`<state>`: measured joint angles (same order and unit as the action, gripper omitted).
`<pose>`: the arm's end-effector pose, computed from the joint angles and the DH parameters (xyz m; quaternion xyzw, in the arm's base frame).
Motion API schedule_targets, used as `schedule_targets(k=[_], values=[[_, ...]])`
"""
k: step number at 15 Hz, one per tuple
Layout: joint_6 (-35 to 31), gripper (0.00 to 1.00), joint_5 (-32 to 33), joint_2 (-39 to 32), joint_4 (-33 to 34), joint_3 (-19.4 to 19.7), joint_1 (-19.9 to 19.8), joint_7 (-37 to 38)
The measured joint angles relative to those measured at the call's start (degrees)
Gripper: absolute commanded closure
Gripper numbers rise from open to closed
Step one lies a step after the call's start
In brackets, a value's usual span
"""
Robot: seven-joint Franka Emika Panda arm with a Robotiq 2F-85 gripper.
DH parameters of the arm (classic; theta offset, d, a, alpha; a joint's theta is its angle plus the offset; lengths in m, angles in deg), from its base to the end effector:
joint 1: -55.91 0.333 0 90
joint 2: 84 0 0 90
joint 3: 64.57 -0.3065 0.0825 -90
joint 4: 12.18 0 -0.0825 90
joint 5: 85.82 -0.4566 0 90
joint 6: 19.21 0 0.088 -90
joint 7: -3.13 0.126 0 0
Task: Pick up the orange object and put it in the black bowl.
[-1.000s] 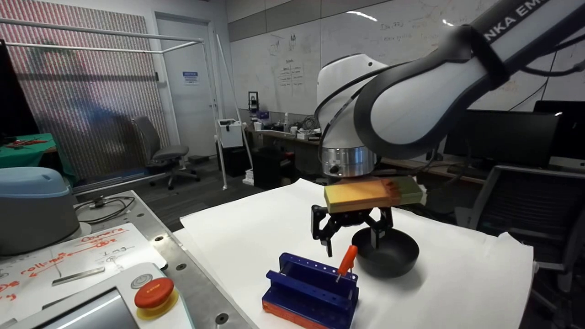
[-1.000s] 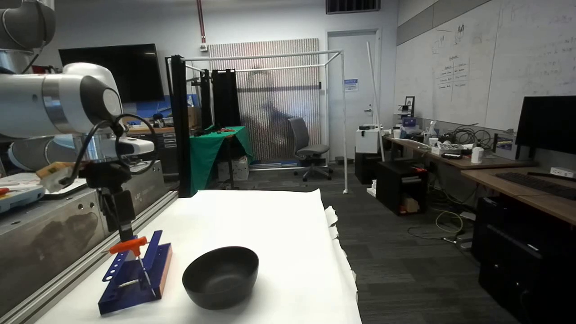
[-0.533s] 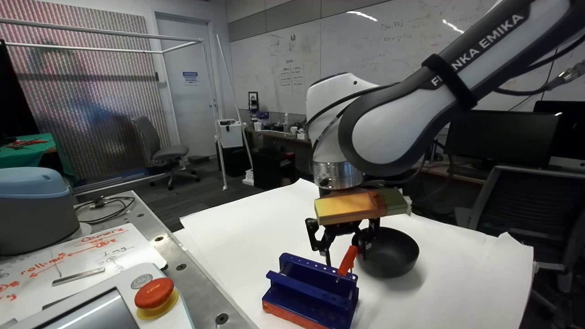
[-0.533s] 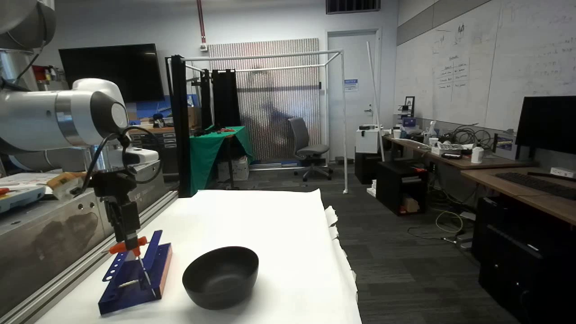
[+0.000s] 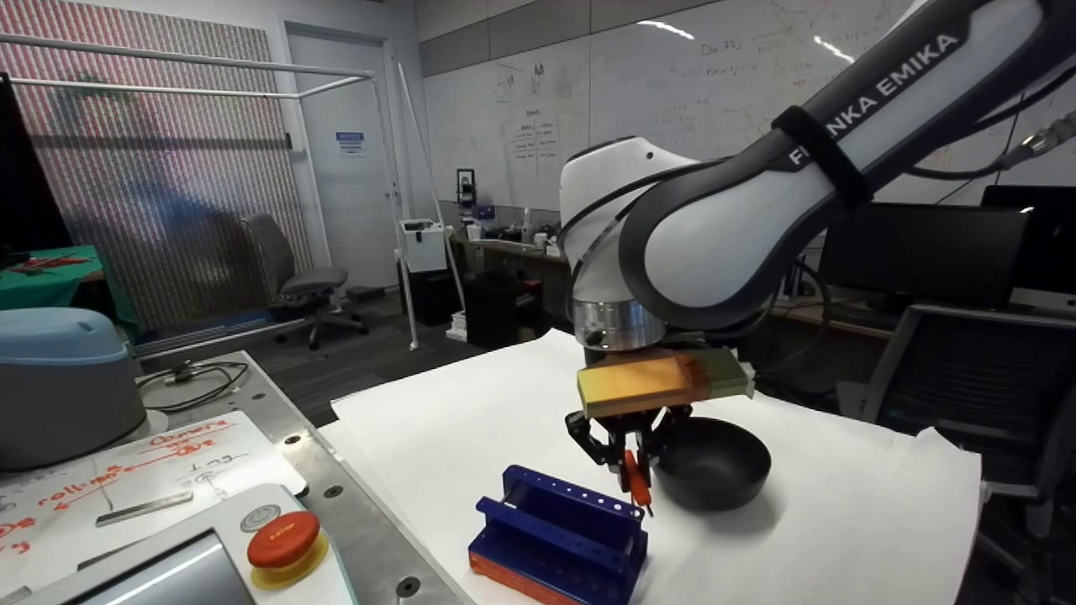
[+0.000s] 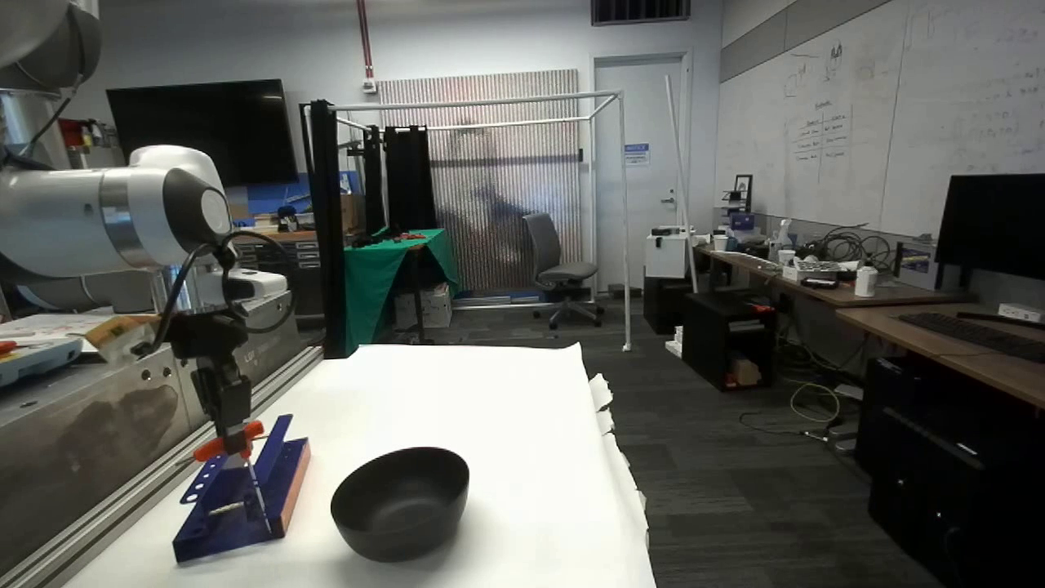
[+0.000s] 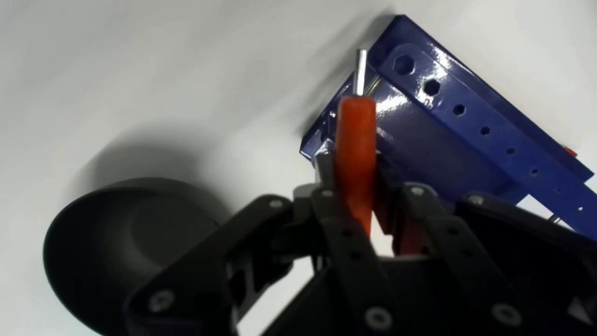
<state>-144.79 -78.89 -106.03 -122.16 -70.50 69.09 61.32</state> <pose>0.6254 0.2100 0.2082 0.9518 -0.3005 -0.0252 0.0555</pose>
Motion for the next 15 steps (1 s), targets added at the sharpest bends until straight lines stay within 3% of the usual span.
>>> schedule_targets(k=[7,11,15], values=[[3.55,0.92,5.74,10.33,-3.49,-0.24,3.47,1.26],[15.3,0.93,11.37,18.07,-5.13,-1.44,3.95,5.92],[22.49,0.93,17.59,17.02,-5.32,-1.65,3.01,8.81]])
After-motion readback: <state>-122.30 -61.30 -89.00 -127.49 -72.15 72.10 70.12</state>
